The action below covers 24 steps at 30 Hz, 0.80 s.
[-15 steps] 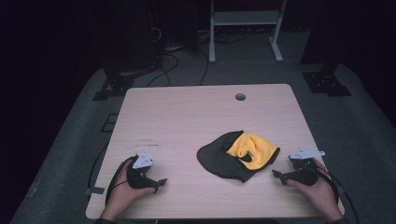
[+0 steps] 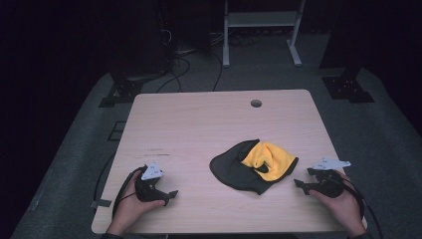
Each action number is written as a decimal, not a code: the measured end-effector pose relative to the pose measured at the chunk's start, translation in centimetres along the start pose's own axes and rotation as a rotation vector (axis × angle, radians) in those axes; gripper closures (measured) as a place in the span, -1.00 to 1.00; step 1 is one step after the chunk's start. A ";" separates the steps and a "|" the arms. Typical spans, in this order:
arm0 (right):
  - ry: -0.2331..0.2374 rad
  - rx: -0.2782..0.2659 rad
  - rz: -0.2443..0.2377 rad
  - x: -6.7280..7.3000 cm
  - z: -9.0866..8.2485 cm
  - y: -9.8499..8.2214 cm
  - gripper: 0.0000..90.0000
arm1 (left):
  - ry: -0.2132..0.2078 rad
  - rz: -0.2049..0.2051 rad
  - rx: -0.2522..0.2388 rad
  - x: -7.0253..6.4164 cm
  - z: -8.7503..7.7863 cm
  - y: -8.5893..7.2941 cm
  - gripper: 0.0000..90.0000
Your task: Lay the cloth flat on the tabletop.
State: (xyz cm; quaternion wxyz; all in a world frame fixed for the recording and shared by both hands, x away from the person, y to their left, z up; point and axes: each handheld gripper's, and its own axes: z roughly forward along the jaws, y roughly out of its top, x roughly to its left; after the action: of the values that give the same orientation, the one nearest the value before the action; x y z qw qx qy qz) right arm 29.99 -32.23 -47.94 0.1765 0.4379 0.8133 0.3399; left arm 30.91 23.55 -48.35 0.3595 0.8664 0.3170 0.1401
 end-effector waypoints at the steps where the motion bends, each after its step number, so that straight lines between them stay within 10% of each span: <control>1: -0.005 0.001 0.002 0.0 -0.2 0.1 -0.29 | 0.000 -0.001 -0.001 0.0 0.0 0.0 -1.00; 12: 0.100 -0.111 -0.021 1.6 -1.9 2.6 0.12 | 0.000 -0.001 -0.002 0.0 0.0 0.0 -1.00; 24: 0.258 -0.103 -0.059 4.5 0.7 6.1 0.49 | 0.000 0.002 0.002 0.0 0.0 0.0 -1.00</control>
State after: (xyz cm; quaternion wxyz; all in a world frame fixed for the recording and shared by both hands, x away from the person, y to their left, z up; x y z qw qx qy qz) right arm 31.48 -25.88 -44.07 0.1028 0.3567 0.8233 0.4294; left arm 30.90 23.58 -48.34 0.3586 0.8671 0.3160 0.1402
